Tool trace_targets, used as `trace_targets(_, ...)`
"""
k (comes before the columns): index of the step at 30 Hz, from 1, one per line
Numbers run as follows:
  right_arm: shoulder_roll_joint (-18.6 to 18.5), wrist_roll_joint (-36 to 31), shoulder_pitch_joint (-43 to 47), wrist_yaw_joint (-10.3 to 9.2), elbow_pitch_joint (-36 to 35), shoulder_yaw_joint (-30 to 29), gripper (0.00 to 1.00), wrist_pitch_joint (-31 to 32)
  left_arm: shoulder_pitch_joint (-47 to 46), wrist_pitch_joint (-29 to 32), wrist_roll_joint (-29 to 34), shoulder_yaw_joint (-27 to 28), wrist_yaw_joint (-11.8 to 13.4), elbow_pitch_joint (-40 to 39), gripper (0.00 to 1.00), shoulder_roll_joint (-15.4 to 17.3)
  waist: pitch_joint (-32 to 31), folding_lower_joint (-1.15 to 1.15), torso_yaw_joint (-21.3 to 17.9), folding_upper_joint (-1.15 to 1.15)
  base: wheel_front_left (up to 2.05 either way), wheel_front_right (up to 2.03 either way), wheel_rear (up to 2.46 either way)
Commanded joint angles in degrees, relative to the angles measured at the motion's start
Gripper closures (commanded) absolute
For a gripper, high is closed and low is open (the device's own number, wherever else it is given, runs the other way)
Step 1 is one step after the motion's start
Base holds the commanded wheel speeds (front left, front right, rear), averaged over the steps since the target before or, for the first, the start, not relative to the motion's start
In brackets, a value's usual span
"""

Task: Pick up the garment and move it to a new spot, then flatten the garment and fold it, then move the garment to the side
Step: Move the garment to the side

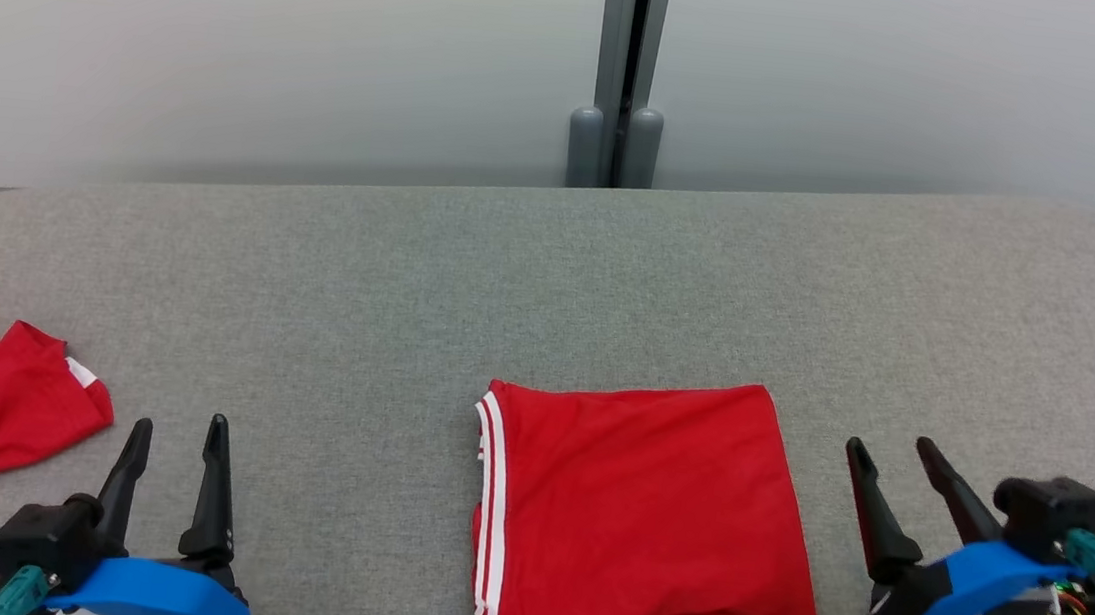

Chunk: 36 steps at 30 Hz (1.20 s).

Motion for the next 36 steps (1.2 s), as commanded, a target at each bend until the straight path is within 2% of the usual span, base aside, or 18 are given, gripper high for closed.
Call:
trace_targets(1, 0.48, 0.73, -1.94, 0.01, 0.14, 0.40, 0.00, 2.13, -1.19, 0.04, -0.03, 0.38, 0.35, -0.48, 0.00, 0.58, 0.57, 0.00, -0.22, 0.00, 0.00, 0.00, 0.00)
trace_targets(8, 1.94, 0.34, -8.04, 0.01, 4.68, 1.44, 0.00, 19.64, -3.11, 0.59, 0.51, 0.27, 0.57, -2.15, 0.00, 1.35, 4.42, 0.00, 0.01, 0.00, 0.00, 0.00, 0.00)
trace_targets(11, 2.27, -0.18, -10.15, 0.01, 7.57, 2.06, 0.00, 24.54, -4.17, 0.73, 0.72, -0.22, 0.44, -2.61, 0.00, 1.35, 6.01, 0.00, 0.78, 0.00, 0.00, 0.00, 0.00)
trace_targets(18, 3.28, -2.54, -12.71, 0.01, 14.42, 2.14, 0.00, 28.63, -5.70, 0.79, 1.14, -0.91, 0.23, -2.66, 0.00, 1.28, 7.73, 0.00, 1.96, 0.00, 0.00, 0.00, 0.00)
trace_targets(22, 3.98, -1.15, -13.33, 0.03, 17.13, 4.27, 0.00, 29.37, -5.97, 0.65, 1.17, -0.84, 0.55, -3.02, 0.00, 1.39, 8.11, 0.00, 1.89, 0.00, 0.00, 0.00, 0.00)
trace_targets(23, 4.08, -0.61, -13.68, 0.10, 17.56, 5.06, 0.20, 29.50, -6.04, 0.60, 1.12, -0.84, 0.58, -3.15, 0.00, 1.34, 8.21, 0.00, 1.77, 0.00, 0.00, 0.00, 0.00)
trace_targets(24, 3.98, -0.11, -14.05, 0.10, 17.86, 6.00, 0.69, 29.38, -6.11, 0.55, 1.12, -0.81, 0.64, -3.30, 0.00, 1.26, 8.32, 0.00, 1.62, 0.00, 0.00, 0.00, 0.00)
trace_targets(25, 3.35, -0.14, -14.50, 0.10, 18.11, 6.74, 1.00, 29.09, -6.19, 0.51, 1.12, -0.75, 0.71, -3.43, 0.00, 1.25, 8.49, 0.00, 1.40, 0.00, 0.00, 0.00, 0.00)
trace_targets(31, -1.95, 1.59, -19.25, -0.01, 17.94, 13.71, 1.00, 27.40, -6.61, 0.28, 1.07, -0.42, 0.68, -4.41, 0.00, 1.61, 9.99, 0.00, -0.70, 0.00, 0.00, 0.00, 0.00)
trace_targets(36, -10.21, 3.94, -26.57, -0.04, 14.61, 23.02, 1.00, 25.73, -6.93, 0.25, 1.14, 0.67, 0.98, -6.07, 0.00, 2.61, 12.26, 0.00, -4.09, 0.00, 0.00, 0.00, 0.00)
